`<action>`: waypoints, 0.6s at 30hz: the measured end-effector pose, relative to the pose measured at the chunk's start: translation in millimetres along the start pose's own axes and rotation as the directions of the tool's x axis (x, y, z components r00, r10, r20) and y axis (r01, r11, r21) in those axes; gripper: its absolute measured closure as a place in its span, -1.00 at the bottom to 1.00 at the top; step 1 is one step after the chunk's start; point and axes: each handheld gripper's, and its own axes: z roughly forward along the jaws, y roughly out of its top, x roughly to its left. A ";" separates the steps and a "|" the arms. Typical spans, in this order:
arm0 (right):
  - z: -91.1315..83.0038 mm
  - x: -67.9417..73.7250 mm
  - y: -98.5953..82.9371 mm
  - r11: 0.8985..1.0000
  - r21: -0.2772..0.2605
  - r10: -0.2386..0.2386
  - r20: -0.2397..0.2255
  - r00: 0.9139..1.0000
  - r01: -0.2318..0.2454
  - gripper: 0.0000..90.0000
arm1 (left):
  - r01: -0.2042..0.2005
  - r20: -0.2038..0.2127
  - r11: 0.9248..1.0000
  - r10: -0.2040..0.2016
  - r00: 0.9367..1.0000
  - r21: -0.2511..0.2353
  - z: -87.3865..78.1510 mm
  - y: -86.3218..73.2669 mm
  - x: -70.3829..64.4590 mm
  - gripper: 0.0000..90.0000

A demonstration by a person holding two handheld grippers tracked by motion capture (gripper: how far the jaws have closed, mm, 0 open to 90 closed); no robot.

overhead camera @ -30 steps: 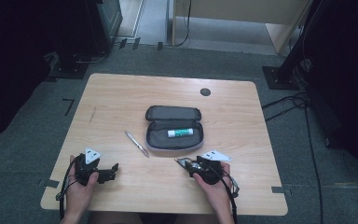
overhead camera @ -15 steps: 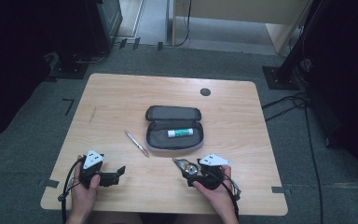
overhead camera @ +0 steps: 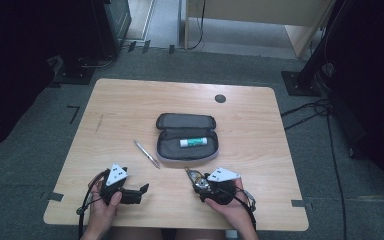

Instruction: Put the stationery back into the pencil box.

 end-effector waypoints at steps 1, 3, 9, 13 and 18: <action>1.1 0.8 0.7 1.000 -0.001 -0.010 -0.009 1.000 0.010 -0.11 | -0.004 0.013 1.000 0.004 1.000 0.001 0.7 1.1 -0.9 -1.00; 3.5 3.3 2.5 1.000 0.002 -0.030 -0.027 0.999 0.030 -0.10 | -0.007 0.036 1.000 0.007 0.999 -0.001 1.6 2.8 -2.2 -1.00; 10.1 10.5 7.0 0.997 0.007 -0.079 -0.077 0.994 0.080 -0.09 | 0.006 0.107 1.000 -0.006 0.994 0.000 3.6 4.1 -3.3 -1.00; 14.3 17.9 9.0 0.996 0.015 -0.090 -0.067 0.994 0.091 -0.35 | -0.017 0.095 1.000 0.015 0.995 0.019 5.9 3.7 -7.2 -1.00; 14.2 24.3 7.7 0.997 0.021 -0.075 -0.024 0.997 0.075 -0.40 | -0.007 0.103 1.000 0.006 0.995 0.014 5.7 4.3 -4.6 -1.00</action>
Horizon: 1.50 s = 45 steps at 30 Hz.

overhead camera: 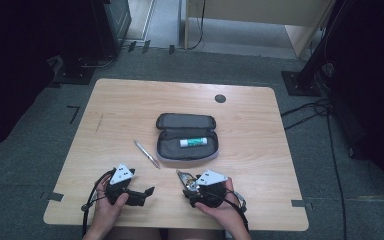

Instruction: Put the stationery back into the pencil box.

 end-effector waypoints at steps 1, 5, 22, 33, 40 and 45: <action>2.1 4.1 1.2 1.000 0.003 0.002 0.033 0.999 -0.002 -0.41 | -0.008 -0.013 1.000 0.008 1.000 0.007 0.3 0.7 1.2 -1.00; 6.0 8.0 4.2 1.000 0.006 0.019 0.070 0.997 -0.020 -0.39 | -0.021 -0.045 0.999 0.022 0.999 0.031 -0.9 -0.2 5.0 -1.00; 11.8 10.5 8.9 1.000 0.004 0.008 0.078 0.997 -0.008 -0.32 | 0.041 -0.251 0.995 -0.016 0.968 0.095 -35.2 -23.4 58.5 -1.00; 15.3 9.2 12.1 1.000 0.005 0.021 0.094 0.995 -0.021 -0.31 | 0.071 -0.293 0.991 -0.036 0.955 0.109 -35.7 -27.8 73.3 -1.00; 22.2 11.7 18.3 1.000 -0.008 0.012 0.087 0.996 -0.011 0.00 | 0.073 -0.295 0.991 -0.038 0.955 0.108 -35.2 -27.6 73.1 -1.00; 21.7 11.4 18.1 1.000 -0.014 0.013 0.088 0.996 -0.012 0.12 | 0.074 -0.296 0.991 -0.039 0.954 0.107 -34.8 -27.3 73.1 -1.00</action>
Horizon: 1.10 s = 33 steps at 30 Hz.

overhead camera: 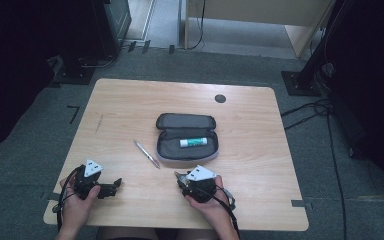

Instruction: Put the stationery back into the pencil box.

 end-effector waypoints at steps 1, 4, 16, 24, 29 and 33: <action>-0.2 0.2 -0.1 1.000 0.000 -0.003 0.002 1.000 0.003 0.12 | 0.000 0.000 1.000 0.000 1.000 0.000 0.0 0.0 0.0 -1.00; -0.6 0.0 -0.4 1.000 -0.003 0.004 -0.001 1.000 -0.004 0.13 | 0.001 0.000 1.000 -0.001 1.000 0.000 0.1 0.1 -0.1 -1.00; -3.1 -2.0 -2.2 1.000 0.015 0.004 -0.006 1.000 -0.004 -0.18 | 0.001 0.000 1.000 -0.001 1.000 0.000 0.1 0.1 -0.1 -1.00; -5.8 -2.1 -4.7 1.000 0.016 0.001 0.001 1.000 -0.001 -0.18 | 0.001 0.001 1.000 -0.001 1.000 0.000 0.1 0.1 -0.1 -1.00; -6.4 -1.0 -5.6 1.000 0.002 -0.016 -0.014 1.000 0.016 0.03 | 0.002 0.001 1.000 -0.002 1.000 0.000 0.1 0.0 -0.2 -1.00; -6.6 -0.3 -5.5 1.000 -0.002 -0.015 -0.015 1.000 0.015 0.08 | 0.001 0.000 1.000 -0.001 1.000 0.000 0.1 0.1 -0.1 -1.00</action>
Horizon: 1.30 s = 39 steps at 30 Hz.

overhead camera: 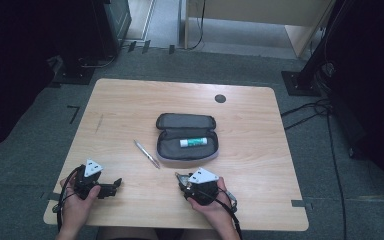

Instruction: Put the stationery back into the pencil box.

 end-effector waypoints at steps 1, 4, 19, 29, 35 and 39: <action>-0.2 -0.4 0.3 1.000 -0.001 0.011 -0.005 1.000 -0.011 0.09 | 0.000 0.000 1.000 0.000 1.000 0.000 0.0 0.0 0.0 -1.00; -1.5 -1.8 0.3 1.000 -0.004 0.022 -0.004 1.000 -0.022 0.11 | -0.001 0.000 1.000 0.001 1.000 0.000 0.0 0.1 0.1 -1.00; -7.8 -5.6 1.8 0.999 -0.031 0.029 0.003 1.000 -0.029 0.13 | -0.001 0.000 1.000 0.001 1.000 0.000 0.0 0.1 0.1 -1.00; -11.6 -7.0 5.0 0.998 -0.056 0.017 0.005 1.000 -0.017 0.14 | 0.000 0.000 1.000 0.000 1.000 0.000 0.0 0.1 0.0 -1.00; -12.9 -8.3 7.8 0.998 -0.066 0.018 0.008 1.000 -0.017 0.14 | 0.000 0.000 1.000 0.000 1.000 0.000 0.0 0.0 0.1 -1.00; -14.2 -9.5 9.6 0.998 -0.067 0.017 0.011 1.000 -0.016 0.15 | 0.000 0.000 1.000 0.000 1.000 0.000 0.0 0.1 0.0 -1.00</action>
